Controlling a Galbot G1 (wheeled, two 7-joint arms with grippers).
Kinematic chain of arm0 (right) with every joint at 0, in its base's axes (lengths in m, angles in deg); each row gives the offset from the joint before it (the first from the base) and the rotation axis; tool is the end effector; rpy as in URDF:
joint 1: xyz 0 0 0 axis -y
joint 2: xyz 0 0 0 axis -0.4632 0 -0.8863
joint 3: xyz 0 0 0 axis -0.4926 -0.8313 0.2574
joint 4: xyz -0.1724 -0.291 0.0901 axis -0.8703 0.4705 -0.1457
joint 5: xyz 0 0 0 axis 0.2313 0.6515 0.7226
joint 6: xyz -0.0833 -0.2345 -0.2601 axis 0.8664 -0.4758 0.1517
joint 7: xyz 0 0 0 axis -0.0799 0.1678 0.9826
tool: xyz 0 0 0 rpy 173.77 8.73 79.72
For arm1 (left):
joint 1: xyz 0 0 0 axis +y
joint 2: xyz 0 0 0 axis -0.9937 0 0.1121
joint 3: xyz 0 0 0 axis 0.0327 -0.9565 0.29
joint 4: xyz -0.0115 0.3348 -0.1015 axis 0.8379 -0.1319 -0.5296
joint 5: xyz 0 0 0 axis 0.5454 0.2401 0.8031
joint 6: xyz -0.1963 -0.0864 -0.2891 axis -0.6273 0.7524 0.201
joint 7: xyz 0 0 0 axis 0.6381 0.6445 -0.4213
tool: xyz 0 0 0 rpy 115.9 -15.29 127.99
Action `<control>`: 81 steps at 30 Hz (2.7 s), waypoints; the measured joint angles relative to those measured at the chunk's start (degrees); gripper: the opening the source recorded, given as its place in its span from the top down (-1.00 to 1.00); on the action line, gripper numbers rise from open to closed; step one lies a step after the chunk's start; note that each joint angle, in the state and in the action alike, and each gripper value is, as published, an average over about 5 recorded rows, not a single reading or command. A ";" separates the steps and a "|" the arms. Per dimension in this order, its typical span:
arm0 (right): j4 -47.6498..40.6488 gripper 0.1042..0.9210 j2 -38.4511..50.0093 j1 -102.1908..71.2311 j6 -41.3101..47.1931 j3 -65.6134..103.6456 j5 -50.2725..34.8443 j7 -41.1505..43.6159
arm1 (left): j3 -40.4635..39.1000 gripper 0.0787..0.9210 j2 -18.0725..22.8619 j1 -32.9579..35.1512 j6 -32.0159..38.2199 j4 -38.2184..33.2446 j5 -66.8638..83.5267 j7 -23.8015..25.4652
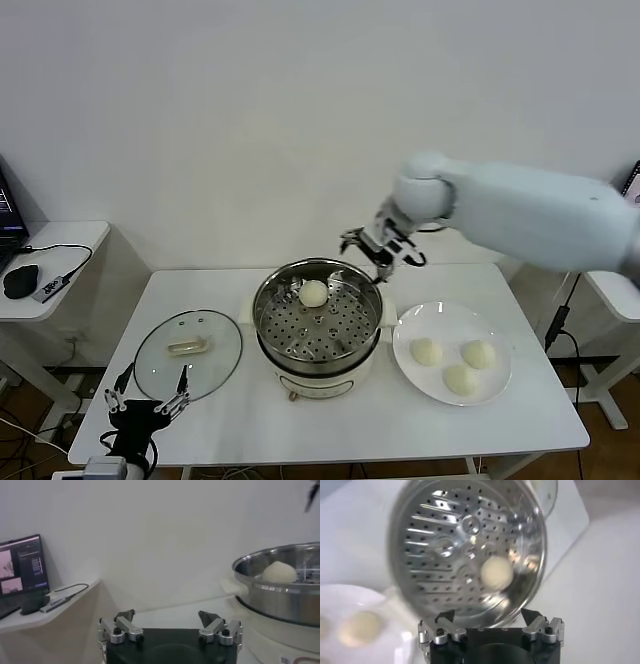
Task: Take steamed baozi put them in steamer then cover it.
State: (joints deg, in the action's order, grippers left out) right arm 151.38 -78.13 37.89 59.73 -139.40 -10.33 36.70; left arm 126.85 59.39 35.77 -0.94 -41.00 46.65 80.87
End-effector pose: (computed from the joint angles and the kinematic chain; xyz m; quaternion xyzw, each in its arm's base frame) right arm 0.5043 -0.0126 -0.0168 0.5572 -0.4577 0.6674 0.1860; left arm 0.1313 0.0748 -0.2608 0.0417 -0.9873 -0.1193 0.0958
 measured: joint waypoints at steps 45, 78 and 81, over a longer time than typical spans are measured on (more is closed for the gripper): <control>-13.00 -0.71 1.92 -40.19 9.12 22.73 15.81 -4.17 | 1.65 -0.77 -0.27 -1.29 0.03 2.80 -1.94 1.17; -10.02 -0.22 5.64 -27.27 11.80 18.48 10.56 1.74 | 0.93 -0.77 -0.86 -2.12 -0.39 2.59 -1.76 1.41; -8.20 -0.22 6.27 -22.16 12.57 15.82 7.90 1.96 | 0.62 -0.77 -1.08 -2.38 -0.47 2.42 -1.69 1.44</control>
State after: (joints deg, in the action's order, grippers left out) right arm 143.18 -71.86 15.73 72.30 -123.58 -2.43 38.66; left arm 127.47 58.31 33.40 -1.41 -38.58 44.96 82.31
